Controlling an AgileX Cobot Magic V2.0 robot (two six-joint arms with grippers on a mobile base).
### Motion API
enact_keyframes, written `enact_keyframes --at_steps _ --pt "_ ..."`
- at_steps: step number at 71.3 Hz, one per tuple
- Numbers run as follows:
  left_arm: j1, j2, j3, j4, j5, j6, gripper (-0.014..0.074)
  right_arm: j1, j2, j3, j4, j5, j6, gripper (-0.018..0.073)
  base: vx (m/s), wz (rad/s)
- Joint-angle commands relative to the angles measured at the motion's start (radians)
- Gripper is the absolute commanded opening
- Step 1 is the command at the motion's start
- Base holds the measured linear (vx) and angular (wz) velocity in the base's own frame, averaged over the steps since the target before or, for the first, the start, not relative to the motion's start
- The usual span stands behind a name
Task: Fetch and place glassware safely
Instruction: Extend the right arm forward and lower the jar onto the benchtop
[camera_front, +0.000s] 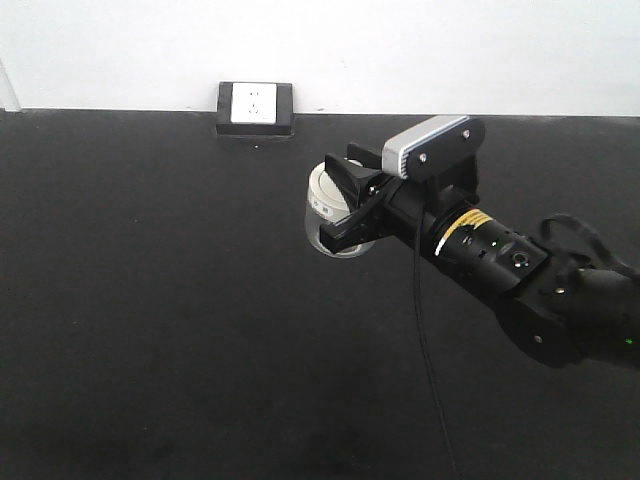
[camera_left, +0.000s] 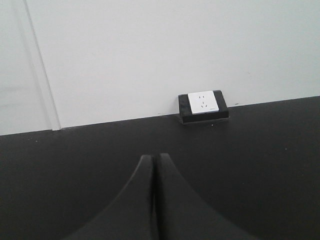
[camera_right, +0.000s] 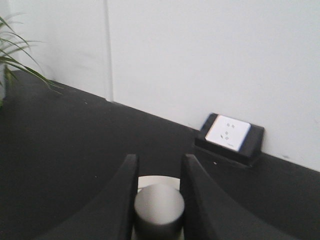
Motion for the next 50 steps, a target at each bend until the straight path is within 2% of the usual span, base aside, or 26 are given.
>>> enact_keyframes --at_steps 1,26,34,50 --pt "-0.003 0.008 -0.030 -0.010 -0.071 -0.007 -0.0007 -0.030 0.027 -0.035 -0.084 -0.212 0.020 -0.0001 0.00 0.00" --pt "-0.003 0.008 -0.030 -0.010 -0.071 -0.007 -0.0007 -0.034 0.263 -0.037 -0.079 -0.441 -0.036 -0.0001 0.00 0.00" --pt "-0.003 0.008 -0.030 -0.010 -0.071 -0.007 -0.0007 -0.034 0.312 -0.037 -0.078 -0.460 -0.075 -0.0001 0.00 0.00" --pt "-0.003 0.008 -0.030 -0.010 -0.071 -0.007 -0.0007 -0.034 0.370 -0.037 -0.077 -0.463 -0.076 -0.0001 0.00 0.00"
